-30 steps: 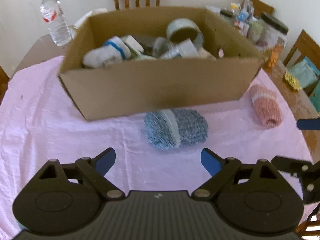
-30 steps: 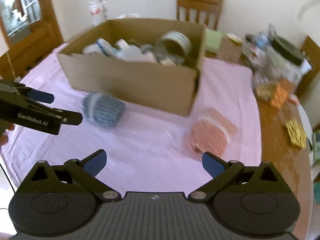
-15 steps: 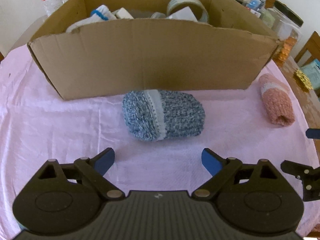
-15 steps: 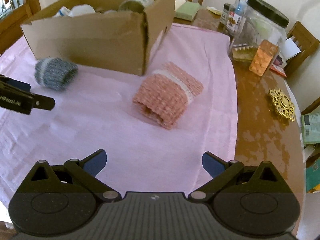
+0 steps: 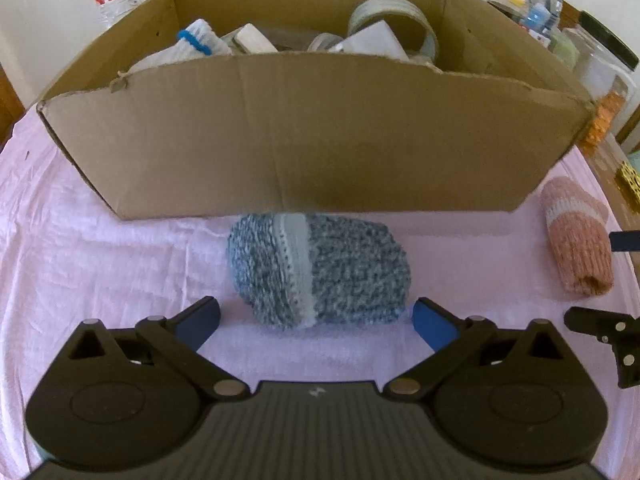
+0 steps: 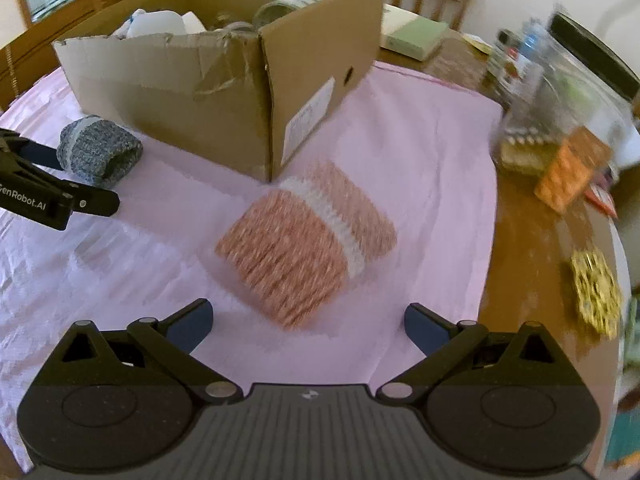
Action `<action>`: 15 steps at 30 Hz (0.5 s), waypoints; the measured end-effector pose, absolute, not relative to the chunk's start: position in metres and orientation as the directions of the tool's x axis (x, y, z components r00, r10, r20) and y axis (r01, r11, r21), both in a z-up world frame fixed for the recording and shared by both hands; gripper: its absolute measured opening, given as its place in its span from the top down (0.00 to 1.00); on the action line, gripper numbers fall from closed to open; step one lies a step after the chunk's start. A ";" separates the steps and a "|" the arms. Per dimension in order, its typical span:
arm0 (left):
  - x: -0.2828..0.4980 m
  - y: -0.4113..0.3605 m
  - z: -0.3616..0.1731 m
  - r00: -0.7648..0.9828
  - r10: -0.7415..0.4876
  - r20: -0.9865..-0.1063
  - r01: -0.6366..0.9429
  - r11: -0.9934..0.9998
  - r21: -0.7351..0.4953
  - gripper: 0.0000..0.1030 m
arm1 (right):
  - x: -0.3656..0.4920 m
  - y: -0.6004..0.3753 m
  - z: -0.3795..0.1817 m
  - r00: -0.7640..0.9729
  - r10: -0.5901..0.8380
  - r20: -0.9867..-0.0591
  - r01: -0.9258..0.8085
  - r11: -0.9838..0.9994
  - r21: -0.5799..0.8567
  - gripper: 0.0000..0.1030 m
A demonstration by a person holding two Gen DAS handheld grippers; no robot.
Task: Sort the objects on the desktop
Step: 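Grasp the grey knit sock with the left tool while the right grasps the pink knit sock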
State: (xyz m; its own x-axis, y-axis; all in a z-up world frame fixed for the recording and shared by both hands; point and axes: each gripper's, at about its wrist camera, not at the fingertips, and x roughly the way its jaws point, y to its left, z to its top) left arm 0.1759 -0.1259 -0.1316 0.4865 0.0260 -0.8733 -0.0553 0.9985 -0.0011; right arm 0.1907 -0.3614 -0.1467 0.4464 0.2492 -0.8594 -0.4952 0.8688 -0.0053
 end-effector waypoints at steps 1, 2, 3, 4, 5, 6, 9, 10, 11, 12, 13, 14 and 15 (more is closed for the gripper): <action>0.177 -0.126 -0.132 0.488 0.027 -0.872 -0.058 0.998 -0.001 0.01 | 0.196 -0.361 -0.147 0.442 0.258 -0.859 -0.510 0.860 -0.005 0.00; 0.179 -0.125 -0.132 0.490 0.029 -0.871 -0.062 0.998 -0.001 0.01 | 0.201 -0.360 -0.147 0.439 0.265 -0.859 -0.524 0.852 -0.005 0.00; 0.180 -0.125 -0.131 0.491 0.032 -0.871 -0.068 0.998 -0.001 0.01 | 0.204 -0.359 -0.148 0.436 0.270 -0.859 -0.535 0.845 -0.006 0.00; 0.181 -0.124 -0.131 0.493 0.034 -0.870 -0.071 0.997 -0.001 0.01 | 0.209 -0.358 -0.148 0.433 0.276 -0.858 -0.550 0.835 -0.010 0.00; 0.183 -0.124 -0.131 0.495 0.035 -0.868 -0.073 0.997 -0.001 0.01 | 0.213 -0.357 -0.148 0.426 0.289 -0.858 -0.569 0.822 -0.006 0.00; 0.184 -0.124 -0.131 0.496 0.037 -0.867 -0.075 0.997 -0.001 0.01 | 0.216 -0.356 -0.149 0.418 0.303 -0.856 -0.587 0.810 0.000 0.00; 0.187 -0.123 -0.131 0.495 0.042 -0.868 -0.087 0.996 -0.001 0.01 | 0.224 -0.350 -0.149 0.414 0.318 -0.853 -0.616 0.788 -0.004 0.00; 0.188 -0.123 -0.131 0.495 0.043 -0.868 -0.089 0.996 -0.001 0.01 | 0.228 -0.349 -0.149 0.413 0.323 -0.852 -0.621 0.784 -0.004 0.00; 0.188 -0.123 -0.131 0.497 0.044 -0.867 -0.090 0.996 -0.001 0.01 | 0.232 -0.347 -0.149 0.414 0.325 -0.850 -0.629 0.778 -0.009 0.00; 0.188 -0.123 -0.131 0.498 0.045 -0.866 -0.091 0.996 -0.001 0.01 | 0.235 -0.346 -0.149 0.406 0.333 -0.851 -0.638 0.770 -0.003 0.00; 0.189 -0.122 -0.131 0.498 0.045 -0.866 -0.092 0.996 -0.001 0.01 | 0.238 -0.345 -0.149 0.403 0.337 -0.851 -0.644 0.765 -0.002 0.00; 0.189 -0.122 -0.130 0.498 0.045 -0.866 -0.093 0.996 -0.002 0.01 | 0.240 -0.343 -0.149 0.401 0.340 -0.851 -0.649 0.761 -0.002 0.00; 0.189 -0.122 -0.130 0.499 0.044 -0.865 -0.092 0.996 -0.002 0.01 | 0.241 -0.341 -0.149 0.398 0.341 -0.852 -0.653 0.758 -0.002 0.00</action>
